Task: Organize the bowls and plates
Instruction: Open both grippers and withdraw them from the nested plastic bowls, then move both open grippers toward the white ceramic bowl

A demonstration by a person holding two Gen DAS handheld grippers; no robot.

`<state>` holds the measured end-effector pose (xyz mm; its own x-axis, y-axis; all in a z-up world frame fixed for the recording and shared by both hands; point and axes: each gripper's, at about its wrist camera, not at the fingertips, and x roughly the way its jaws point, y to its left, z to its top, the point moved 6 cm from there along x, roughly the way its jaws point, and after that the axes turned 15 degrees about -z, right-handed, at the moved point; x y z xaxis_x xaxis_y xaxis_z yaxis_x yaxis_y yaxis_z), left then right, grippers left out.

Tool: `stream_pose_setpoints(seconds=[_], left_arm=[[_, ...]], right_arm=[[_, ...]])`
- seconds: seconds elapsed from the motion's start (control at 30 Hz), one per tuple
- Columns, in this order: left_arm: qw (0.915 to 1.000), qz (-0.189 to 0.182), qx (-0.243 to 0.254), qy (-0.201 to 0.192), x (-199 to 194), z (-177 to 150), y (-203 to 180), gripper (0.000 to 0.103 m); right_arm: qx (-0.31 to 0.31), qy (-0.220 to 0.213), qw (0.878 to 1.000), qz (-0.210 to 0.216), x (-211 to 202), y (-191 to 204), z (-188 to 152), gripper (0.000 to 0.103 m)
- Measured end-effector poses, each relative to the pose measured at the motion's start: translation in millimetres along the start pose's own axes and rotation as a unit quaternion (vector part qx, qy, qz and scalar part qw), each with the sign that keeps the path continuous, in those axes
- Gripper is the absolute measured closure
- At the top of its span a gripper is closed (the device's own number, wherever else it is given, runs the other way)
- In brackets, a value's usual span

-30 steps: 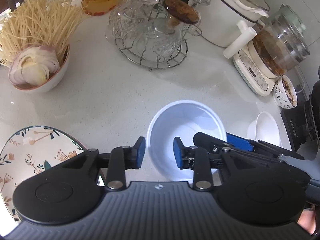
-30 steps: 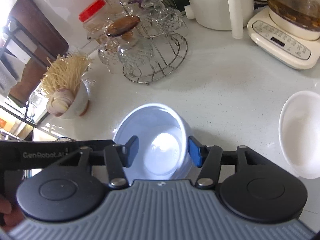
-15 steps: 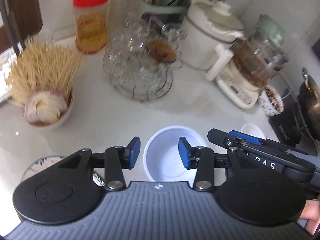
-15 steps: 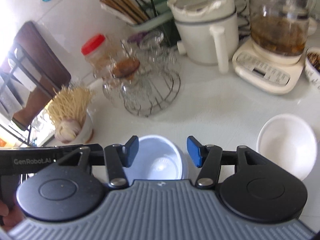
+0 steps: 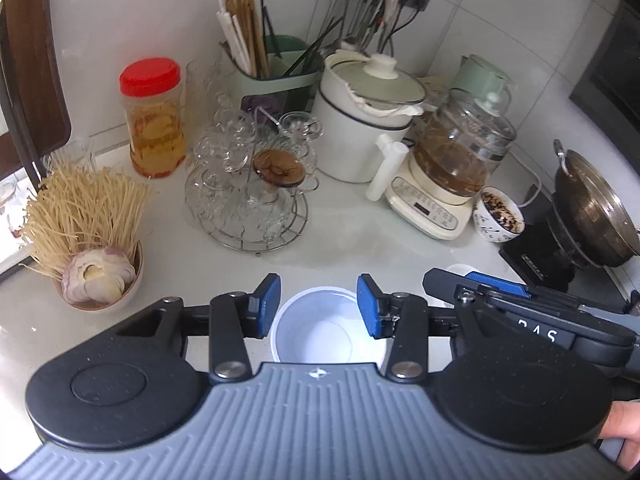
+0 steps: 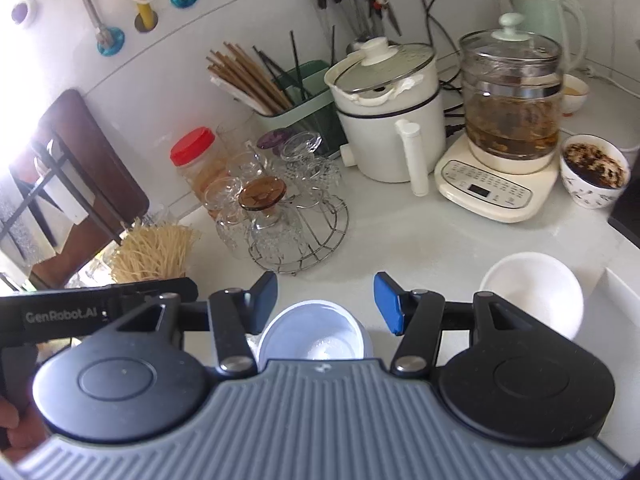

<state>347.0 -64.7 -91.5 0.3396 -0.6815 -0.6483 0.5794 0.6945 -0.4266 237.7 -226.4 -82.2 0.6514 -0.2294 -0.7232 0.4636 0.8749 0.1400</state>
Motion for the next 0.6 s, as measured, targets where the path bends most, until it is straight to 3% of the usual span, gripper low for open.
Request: stream_pose_setpoints(seconds=[0.27,0.6], left_arm=[[0.9987,-0.001,0.048,-0.019,-37.4,-3.1,-15.1,0.055],[0.999,-0.006,0.041,-0.019,-52.6,-17.8,-19.1,0.055]], right_arm=[[0.01,-0.019,1.0,-0.021,-32.9,-2.3,-9.8,0.046],[0.014,-0.016,0.999,-0.025,-53.2,-7.9,-23.7,0.046]])
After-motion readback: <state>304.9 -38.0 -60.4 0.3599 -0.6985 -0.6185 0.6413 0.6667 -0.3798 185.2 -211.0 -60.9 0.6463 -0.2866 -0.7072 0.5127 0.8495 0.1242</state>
